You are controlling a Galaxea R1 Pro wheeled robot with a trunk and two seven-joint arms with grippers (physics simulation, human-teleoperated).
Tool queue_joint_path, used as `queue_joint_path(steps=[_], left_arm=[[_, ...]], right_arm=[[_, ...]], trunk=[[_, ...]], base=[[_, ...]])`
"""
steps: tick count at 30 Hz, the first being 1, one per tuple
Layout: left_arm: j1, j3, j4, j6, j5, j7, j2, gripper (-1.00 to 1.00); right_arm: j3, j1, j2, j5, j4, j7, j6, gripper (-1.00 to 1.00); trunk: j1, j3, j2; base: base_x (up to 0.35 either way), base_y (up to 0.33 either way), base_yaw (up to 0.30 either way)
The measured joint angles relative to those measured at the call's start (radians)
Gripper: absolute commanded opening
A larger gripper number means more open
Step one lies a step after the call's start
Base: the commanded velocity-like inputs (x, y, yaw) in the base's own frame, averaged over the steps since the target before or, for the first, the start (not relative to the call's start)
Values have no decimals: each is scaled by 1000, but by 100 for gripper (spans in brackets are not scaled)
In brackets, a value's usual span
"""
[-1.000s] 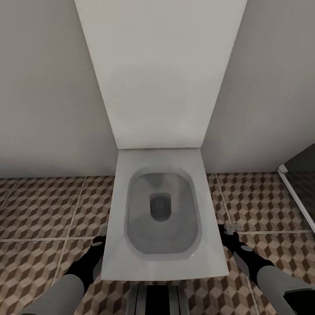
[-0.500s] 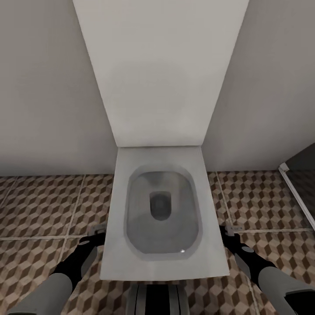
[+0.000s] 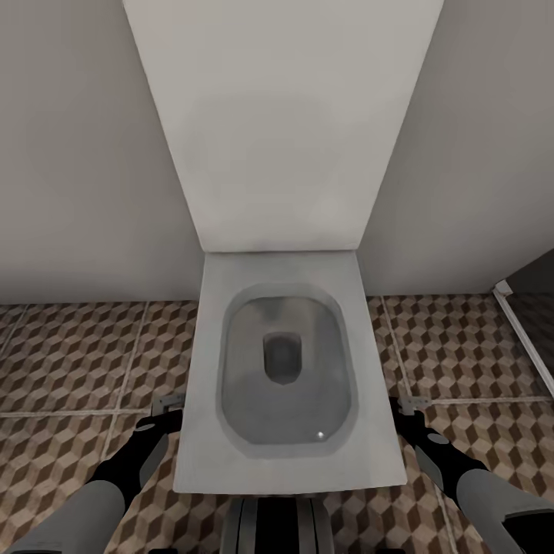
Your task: Take the four mousetraps from the cabinet in the bathroom and place them on the bathroom floor. Make sure all four end up on the same floor surface, and ensure that at least two of them are either under or directly next to the same bathroom sink.
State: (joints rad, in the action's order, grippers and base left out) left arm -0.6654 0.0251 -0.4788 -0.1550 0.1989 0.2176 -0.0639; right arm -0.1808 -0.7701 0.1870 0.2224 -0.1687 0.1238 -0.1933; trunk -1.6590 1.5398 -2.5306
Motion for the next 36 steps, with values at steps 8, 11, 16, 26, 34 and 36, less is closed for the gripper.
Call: queue_joint_path(steps=[8,11,16,26,34,36], left_arm=[[0,0,0,-1,0,1,0,-100],[0,0,0,-1,0,1,1,-100],[1,0,1,0,0,1,1,-100],[0,0,1,0,0,1,1,-100],[0,0,1,1,0,2,0,-100],[0,0,0,0,0,2,0,-100]], right_arm=[[0,0,0,0,0,0,1,-100],[0,0,0,0,0,0,1,-100],[0,0,-1,0,0,0,1,-100],[0,0,-1,0,0,0,1,-100],[0,0,-2,0,0,0,1,-100],[0,0,-2,0,0,0,1,-100]], trunk=[[-2,19,-1],[-2,19,-1],[-2,19,-1],[-2,19,-1],[-4,35,-2],[-4,35,-2]], base=[[0,0,0],[0,0,0],[0,0,0],[0,0,0],[0,0,0],[0,0,0]])
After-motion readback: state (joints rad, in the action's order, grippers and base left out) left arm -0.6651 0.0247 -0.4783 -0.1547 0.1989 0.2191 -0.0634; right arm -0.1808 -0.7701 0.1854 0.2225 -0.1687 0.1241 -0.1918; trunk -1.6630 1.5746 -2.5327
